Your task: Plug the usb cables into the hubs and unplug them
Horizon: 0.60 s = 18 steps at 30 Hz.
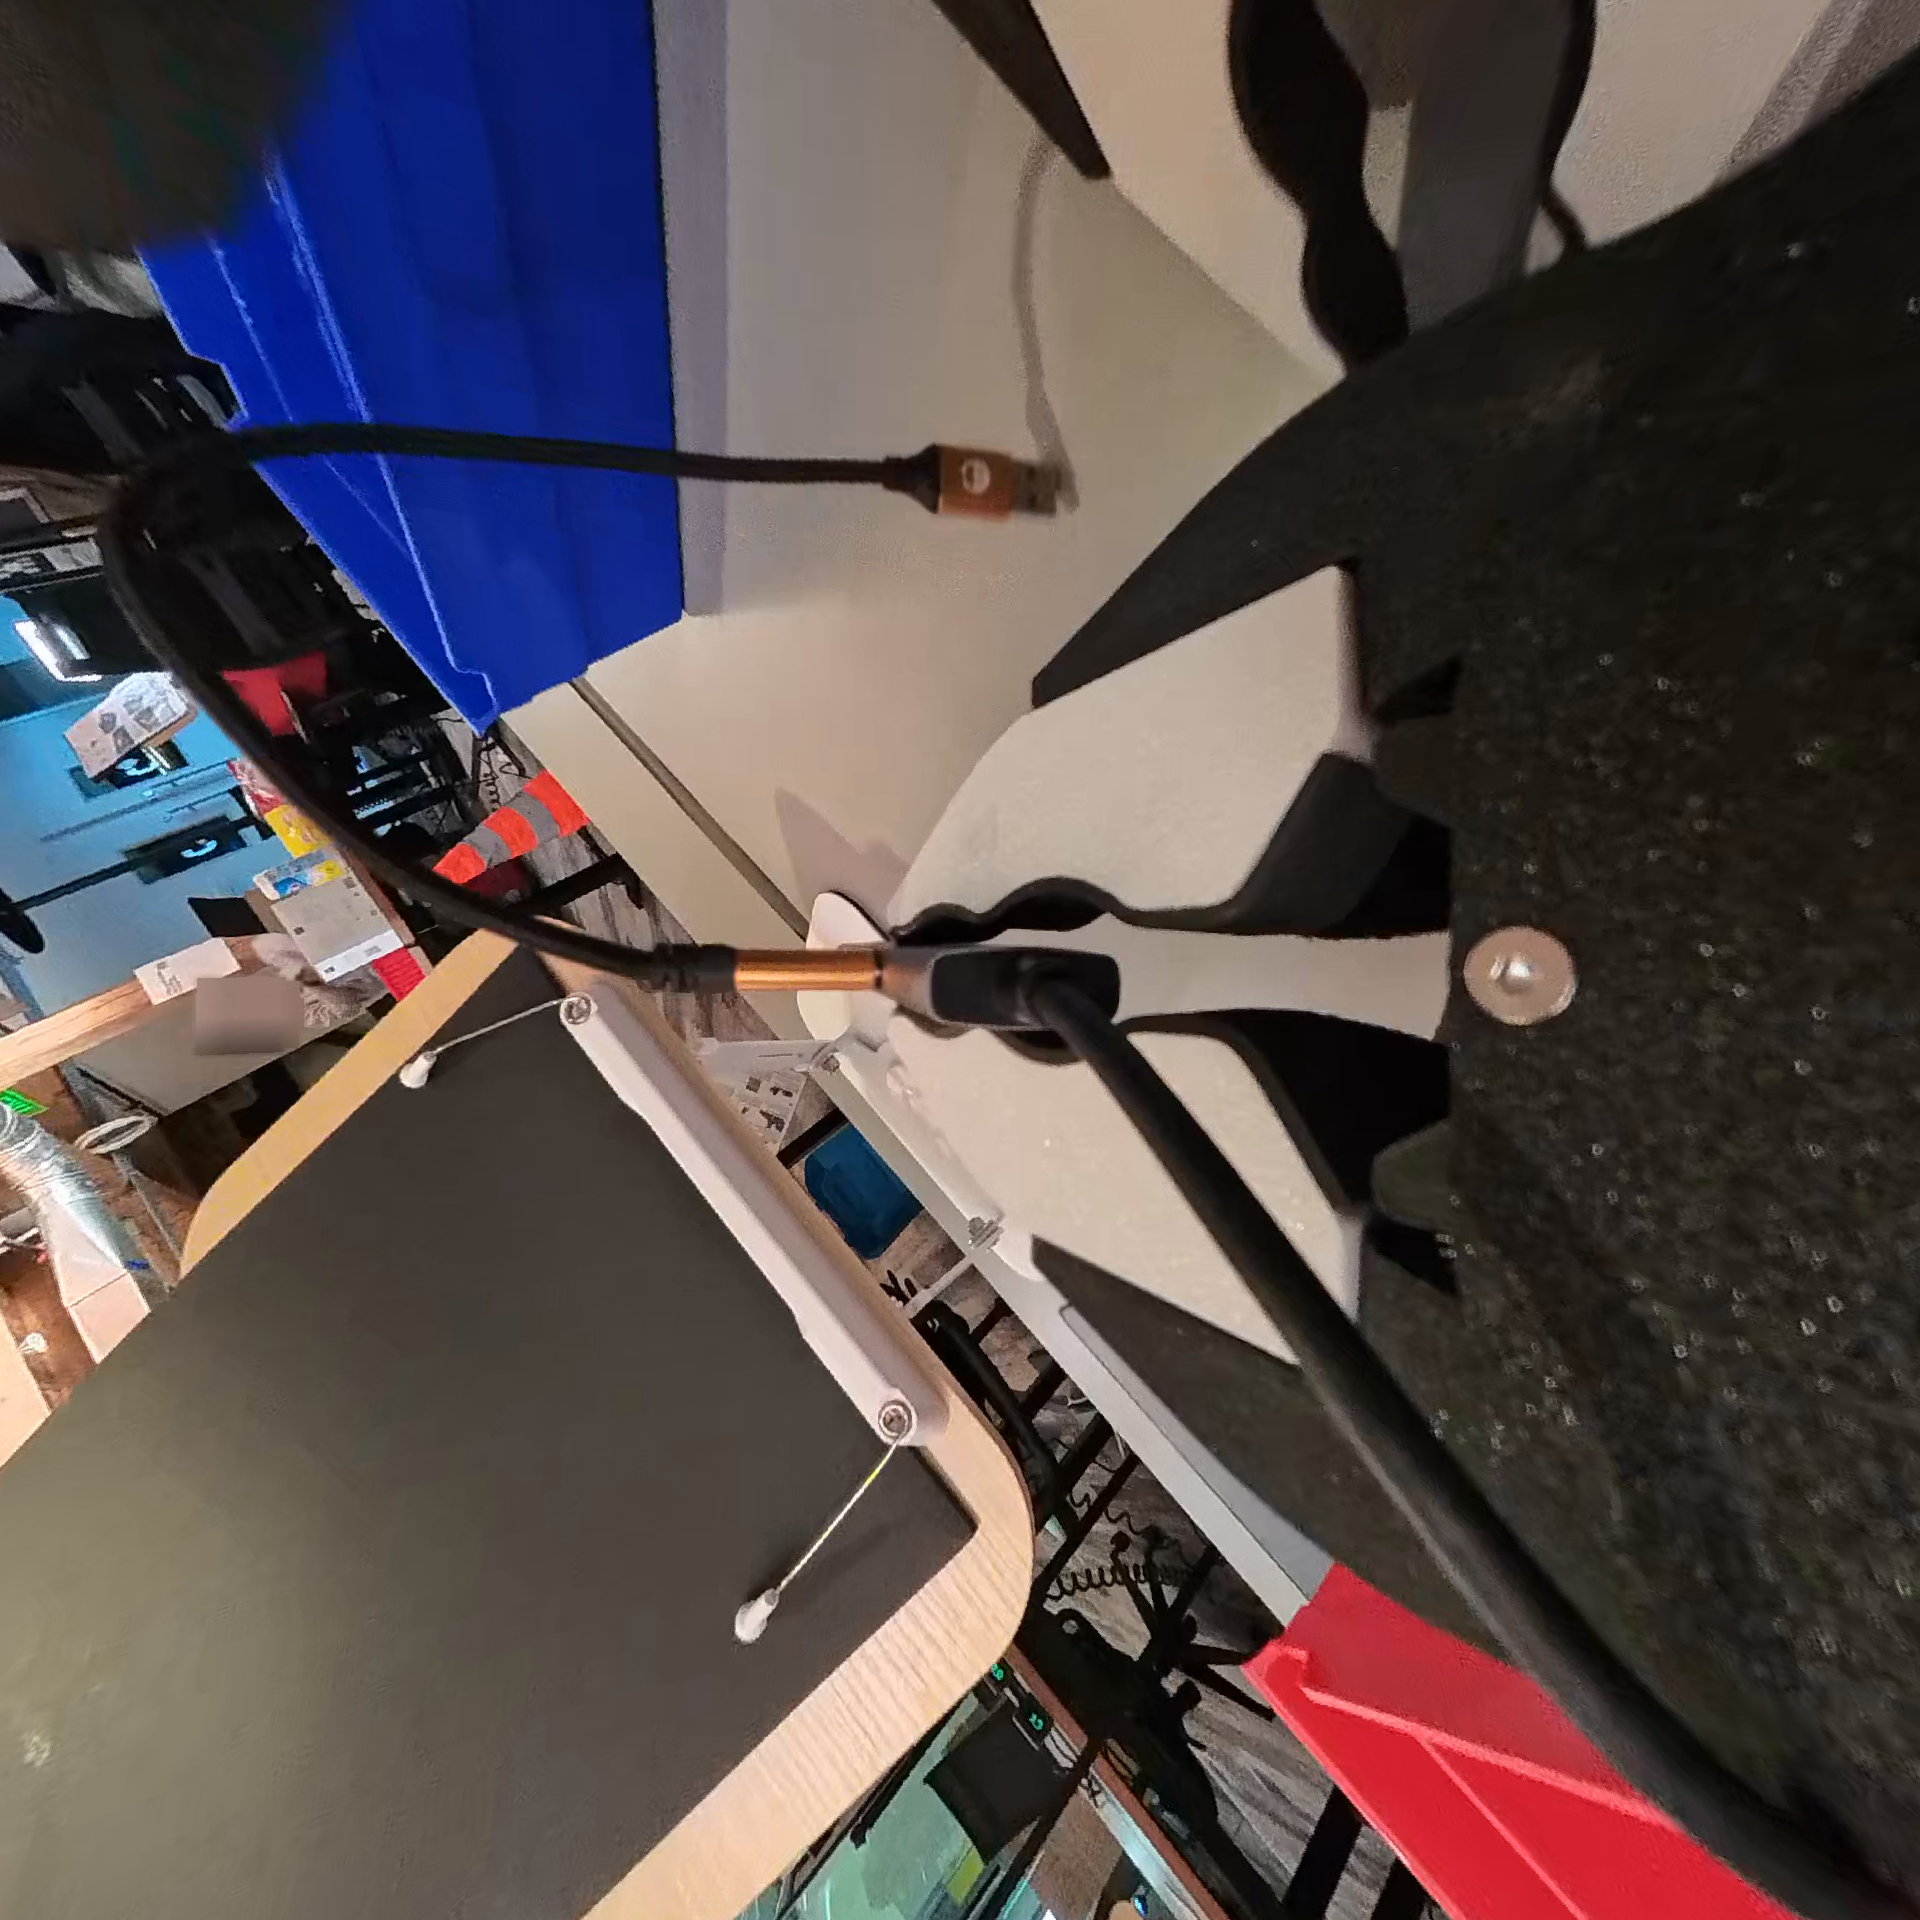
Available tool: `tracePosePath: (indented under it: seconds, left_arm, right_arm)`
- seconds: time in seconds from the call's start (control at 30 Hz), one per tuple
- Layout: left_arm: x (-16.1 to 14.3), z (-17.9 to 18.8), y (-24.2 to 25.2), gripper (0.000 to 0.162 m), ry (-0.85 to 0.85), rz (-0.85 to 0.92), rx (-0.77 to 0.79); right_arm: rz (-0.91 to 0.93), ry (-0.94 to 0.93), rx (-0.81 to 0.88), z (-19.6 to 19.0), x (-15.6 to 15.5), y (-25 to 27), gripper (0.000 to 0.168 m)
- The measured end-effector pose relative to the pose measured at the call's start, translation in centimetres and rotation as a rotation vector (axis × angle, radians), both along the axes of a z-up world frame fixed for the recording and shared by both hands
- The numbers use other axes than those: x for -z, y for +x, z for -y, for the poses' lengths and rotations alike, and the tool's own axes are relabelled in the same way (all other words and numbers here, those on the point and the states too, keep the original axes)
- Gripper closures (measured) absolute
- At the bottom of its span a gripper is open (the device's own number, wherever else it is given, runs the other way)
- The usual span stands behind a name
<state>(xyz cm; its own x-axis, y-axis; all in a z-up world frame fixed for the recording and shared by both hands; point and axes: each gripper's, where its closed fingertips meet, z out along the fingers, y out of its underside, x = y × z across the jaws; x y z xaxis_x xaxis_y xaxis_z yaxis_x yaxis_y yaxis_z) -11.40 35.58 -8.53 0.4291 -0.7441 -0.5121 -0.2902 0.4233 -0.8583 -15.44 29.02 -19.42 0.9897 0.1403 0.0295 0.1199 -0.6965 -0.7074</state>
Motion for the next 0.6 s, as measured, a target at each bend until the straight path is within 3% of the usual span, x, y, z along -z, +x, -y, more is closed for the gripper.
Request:
tracePosePath:
  seconds: [0.07, 0.2, 0.27, 0.33, 0.47, 0.6]
  left_arm:
    - [0.3, 0.1, 0.2, 0.153, -0.015, -0.011, 0.009]
    - [0.4, 0.5, 0.3, 0.153, 0.013, -0.026, 0.033]
    - [0.2, 1.2, 0.6, 0.153, 0.048, -0.029, 0.086]
    - [0.2, 2.3, 1.0, 0.152, 0.129, -0.043, 0.152]
    - [0.1, 5.3, 1.4, 0.152, 0.454, -0.095, 0.273]
    - [-0.7, 8.6, 1.4, 0.152, 0.65, -0.099, 0.349]
  right_arm:
    - [0.018, 0.008, -0.013, -0.1, 0.0, -0.1, 0.157]
    - [-0.057, -0.016, -0.1, 1.5, -0.2, -1.1, 0.158]
    - [-0.067, 0.037, -0.157, 2.9, -1.7, -0.7, 0.158]
    - [-0.044, 0.08, -0.209, 4.9, -4.1, 0.4, 0.158]
    - [-0.085, 0.154, -0.302, 10.3, -11.4, 2.5, 0.159]
    - [-0.012, 0.182, -0.27, 13.3, -16.9, 6.2, 0.159]
